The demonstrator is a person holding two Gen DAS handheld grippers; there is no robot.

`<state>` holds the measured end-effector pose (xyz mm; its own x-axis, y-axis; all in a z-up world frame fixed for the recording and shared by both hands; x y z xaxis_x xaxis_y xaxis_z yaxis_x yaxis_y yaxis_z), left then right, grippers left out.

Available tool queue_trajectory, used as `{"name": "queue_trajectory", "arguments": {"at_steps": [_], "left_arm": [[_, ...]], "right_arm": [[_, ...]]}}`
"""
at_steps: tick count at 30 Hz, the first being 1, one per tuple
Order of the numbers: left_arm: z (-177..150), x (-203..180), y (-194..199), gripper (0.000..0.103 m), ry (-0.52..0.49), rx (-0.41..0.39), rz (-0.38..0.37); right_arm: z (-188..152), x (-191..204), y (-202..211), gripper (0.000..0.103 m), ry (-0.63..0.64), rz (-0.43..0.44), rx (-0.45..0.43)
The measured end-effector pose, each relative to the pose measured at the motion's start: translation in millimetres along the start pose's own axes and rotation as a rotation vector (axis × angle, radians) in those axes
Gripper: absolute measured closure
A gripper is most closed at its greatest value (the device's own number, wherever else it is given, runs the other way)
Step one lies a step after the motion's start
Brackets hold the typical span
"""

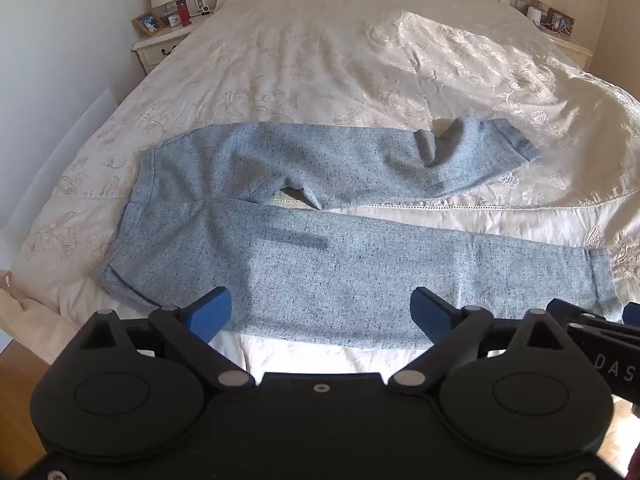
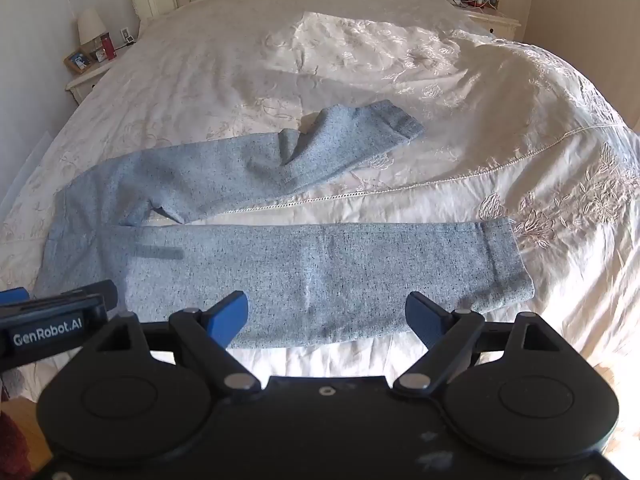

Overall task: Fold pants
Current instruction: 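Move both tools toward the light grey trousers on the bed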

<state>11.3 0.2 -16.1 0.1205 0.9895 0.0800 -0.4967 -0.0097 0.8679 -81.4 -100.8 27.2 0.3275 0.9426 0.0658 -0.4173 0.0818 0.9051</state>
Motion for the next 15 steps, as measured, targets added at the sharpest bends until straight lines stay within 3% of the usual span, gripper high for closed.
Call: {"name": "queue_trajectory", "arguments": {"at_steps": [4,8,15], "left_arm": [[-10,5,1,0.007,0.009,-0.015,-0.024],[-2,-3,-3,0.007,-0.017,0.053,-0.007],[-8,0,3,0.010,-0.034,0.051,-0.037]], "right_arm": [[2,-3,-1,0.013,-0.014,-0.004,0.005],[-8,-3,1,0.013,-0.027,-0.009,0.000],[-6,1,1,0.013,-0.017,-0.012,0.016]]}}
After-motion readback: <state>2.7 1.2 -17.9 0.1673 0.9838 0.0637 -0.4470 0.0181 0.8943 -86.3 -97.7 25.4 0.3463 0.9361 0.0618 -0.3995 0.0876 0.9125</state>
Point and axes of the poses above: each gripper's, at about its wrist camera, not at the fingertips, and y roughly against the way its jaws point, x to its left, z to its top, the point moved 2 cm from there along -y, roughly the way its jaws point, and after that the axes turned 6 degrees about x, right-handed, at the moved point
